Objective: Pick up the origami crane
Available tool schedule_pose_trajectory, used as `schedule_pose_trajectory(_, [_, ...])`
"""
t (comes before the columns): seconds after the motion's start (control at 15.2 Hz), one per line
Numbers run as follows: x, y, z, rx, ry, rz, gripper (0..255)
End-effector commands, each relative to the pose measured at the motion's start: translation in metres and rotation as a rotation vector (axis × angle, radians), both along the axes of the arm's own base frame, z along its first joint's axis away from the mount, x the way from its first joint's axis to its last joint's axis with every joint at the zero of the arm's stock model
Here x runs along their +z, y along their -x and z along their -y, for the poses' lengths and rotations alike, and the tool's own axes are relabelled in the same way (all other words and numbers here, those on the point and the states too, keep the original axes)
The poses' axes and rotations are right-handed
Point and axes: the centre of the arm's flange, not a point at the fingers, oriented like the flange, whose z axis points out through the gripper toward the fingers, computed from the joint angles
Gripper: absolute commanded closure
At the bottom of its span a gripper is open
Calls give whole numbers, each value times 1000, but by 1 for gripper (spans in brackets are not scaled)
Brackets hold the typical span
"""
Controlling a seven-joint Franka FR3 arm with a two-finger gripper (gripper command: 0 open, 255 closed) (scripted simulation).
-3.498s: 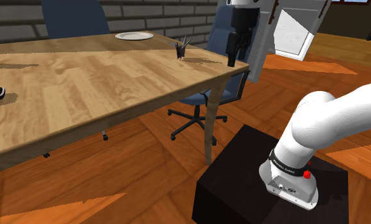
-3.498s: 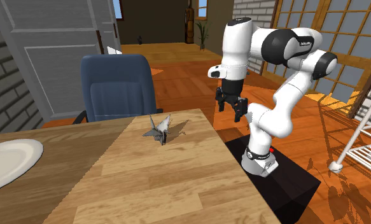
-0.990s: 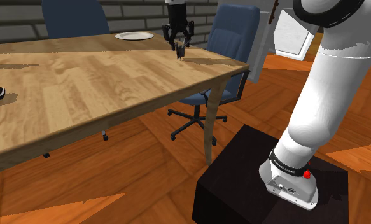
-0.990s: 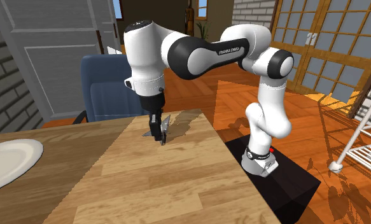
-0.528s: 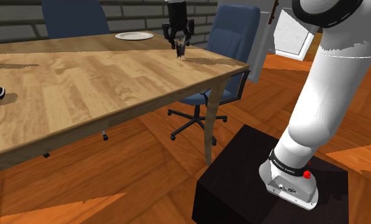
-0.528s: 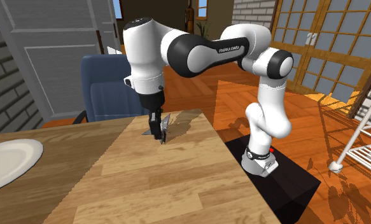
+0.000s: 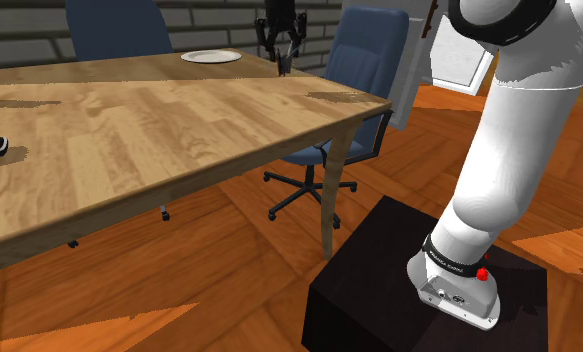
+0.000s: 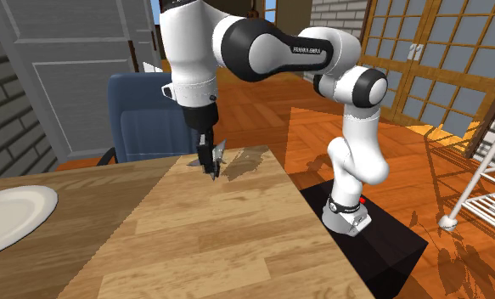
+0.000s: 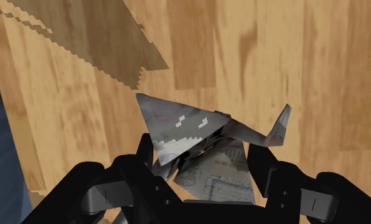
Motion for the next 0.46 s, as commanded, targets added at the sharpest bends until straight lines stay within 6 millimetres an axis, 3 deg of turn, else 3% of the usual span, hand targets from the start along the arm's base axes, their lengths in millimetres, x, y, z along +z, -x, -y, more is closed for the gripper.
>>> schedule_pose_trajectory(0.0, [11, 0, -2, 0, 0, 0, 255])
schedule_pose_trajectory(0.26, [32, 0, -2, 0, 0, 0, 255])
schedule_pose_trajectory(0.4, [33, 0, -2, 0, 0, 0, 255])
